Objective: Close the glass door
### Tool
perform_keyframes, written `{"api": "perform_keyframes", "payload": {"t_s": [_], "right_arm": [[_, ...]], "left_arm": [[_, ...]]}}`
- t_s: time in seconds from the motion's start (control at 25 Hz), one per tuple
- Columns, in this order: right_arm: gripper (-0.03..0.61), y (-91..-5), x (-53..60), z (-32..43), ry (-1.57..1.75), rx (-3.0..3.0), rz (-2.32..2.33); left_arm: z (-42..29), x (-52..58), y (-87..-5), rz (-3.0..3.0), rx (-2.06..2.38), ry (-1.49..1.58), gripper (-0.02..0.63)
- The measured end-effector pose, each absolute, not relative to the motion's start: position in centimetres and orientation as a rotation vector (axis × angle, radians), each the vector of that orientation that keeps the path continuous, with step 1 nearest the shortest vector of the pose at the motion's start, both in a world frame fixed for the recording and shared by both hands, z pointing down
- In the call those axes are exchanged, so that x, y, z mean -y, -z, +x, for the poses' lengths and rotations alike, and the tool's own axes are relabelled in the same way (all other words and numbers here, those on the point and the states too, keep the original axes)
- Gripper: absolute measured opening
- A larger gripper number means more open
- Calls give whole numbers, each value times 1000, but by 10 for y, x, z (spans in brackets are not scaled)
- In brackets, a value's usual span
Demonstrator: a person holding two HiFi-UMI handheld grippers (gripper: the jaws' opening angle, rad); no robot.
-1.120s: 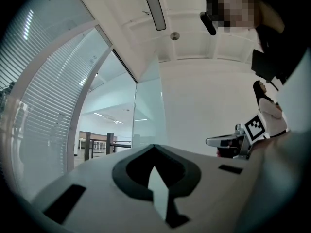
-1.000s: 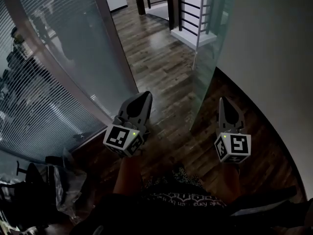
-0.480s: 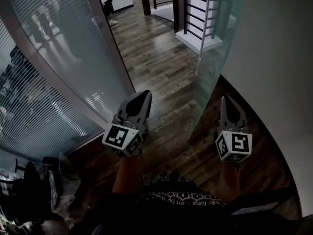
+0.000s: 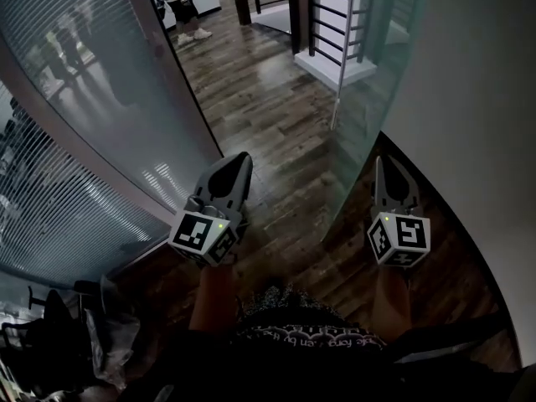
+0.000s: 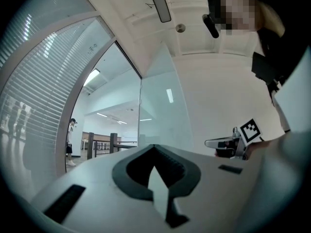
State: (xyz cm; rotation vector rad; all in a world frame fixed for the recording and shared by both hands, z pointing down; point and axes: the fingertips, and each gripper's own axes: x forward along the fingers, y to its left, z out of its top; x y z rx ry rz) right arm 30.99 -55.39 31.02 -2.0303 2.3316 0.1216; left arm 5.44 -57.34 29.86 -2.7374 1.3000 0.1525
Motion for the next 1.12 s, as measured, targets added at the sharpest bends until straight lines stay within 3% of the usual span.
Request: {"api": "perform_keyframes", "payload": {"t_s": [0.32,1.12], "right_arm": [[126,-329,600,316,-30,-2378,-2048],[132,-326,642,311,44,-2316,-2095]], "left_arm": [[62,601,-302,-2770,-1248,-164,2],[21,636,-297,-2746,-1336,-172,2]]}}
